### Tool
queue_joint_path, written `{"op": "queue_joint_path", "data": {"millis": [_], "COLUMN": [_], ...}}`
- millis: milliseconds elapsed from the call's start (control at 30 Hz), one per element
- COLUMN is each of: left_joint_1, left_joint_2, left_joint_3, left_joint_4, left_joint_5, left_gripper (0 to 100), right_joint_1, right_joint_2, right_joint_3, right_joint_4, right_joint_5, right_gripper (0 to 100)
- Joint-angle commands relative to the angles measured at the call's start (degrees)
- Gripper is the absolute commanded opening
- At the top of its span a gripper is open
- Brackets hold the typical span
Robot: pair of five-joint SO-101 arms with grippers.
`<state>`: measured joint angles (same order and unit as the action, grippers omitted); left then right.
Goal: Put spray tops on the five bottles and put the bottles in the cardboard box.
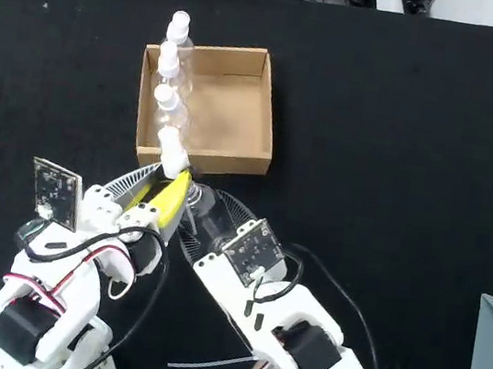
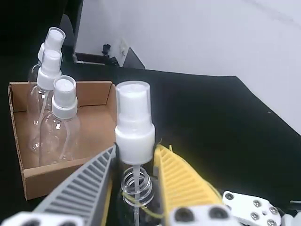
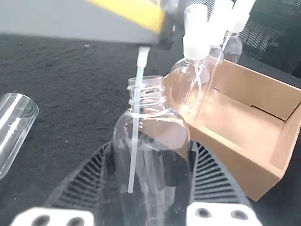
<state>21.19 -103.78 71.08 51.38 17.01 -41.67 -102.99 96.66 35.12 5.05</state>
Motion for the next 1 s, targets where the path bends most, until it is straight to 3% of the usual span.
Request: {"op": "queue_joint_path", "data": {"millis": [0,167,333,500,667,967], "left_joint_1": [0.75,0.57,0.48,0.48,0.40,0.40], "left_joint_2": [-0.70,-0.70,-0.53,-0.53,-0.44,-0.53], "left_joint_3": [-0.75,-0.66,-0.66,-1.01,-1.98,-6.37], "left_joint_4": [0.53,0.79,1.05,2.37,4.57,5.10], "left_joint_5": [-0.44,-0.62,-2.02,-2.46,-2.11,-2.29], "left_gripper": [3,3,13,14,23,23], "right_joint_1": [1.85,1.93,1.76,1.76,1.76,1.76], "right_joint_2": [-5.58,-5.58,-5.58,-5.58,-5.58,-5.58], "right_joint_3": [-0.22,-0.22,-0.22,-0.22,-0.22,-0.22], "right_joint_4": [-1.85,-1.85,-1.85,-1.76,-1.67,-1.49], "right_joint_5": [-0.79,-0.79,-0.79,-0.79,-0.79,-0.79], "right_gripper": [13.1,13.1,13.1,13.1,13.1,13.1]}}
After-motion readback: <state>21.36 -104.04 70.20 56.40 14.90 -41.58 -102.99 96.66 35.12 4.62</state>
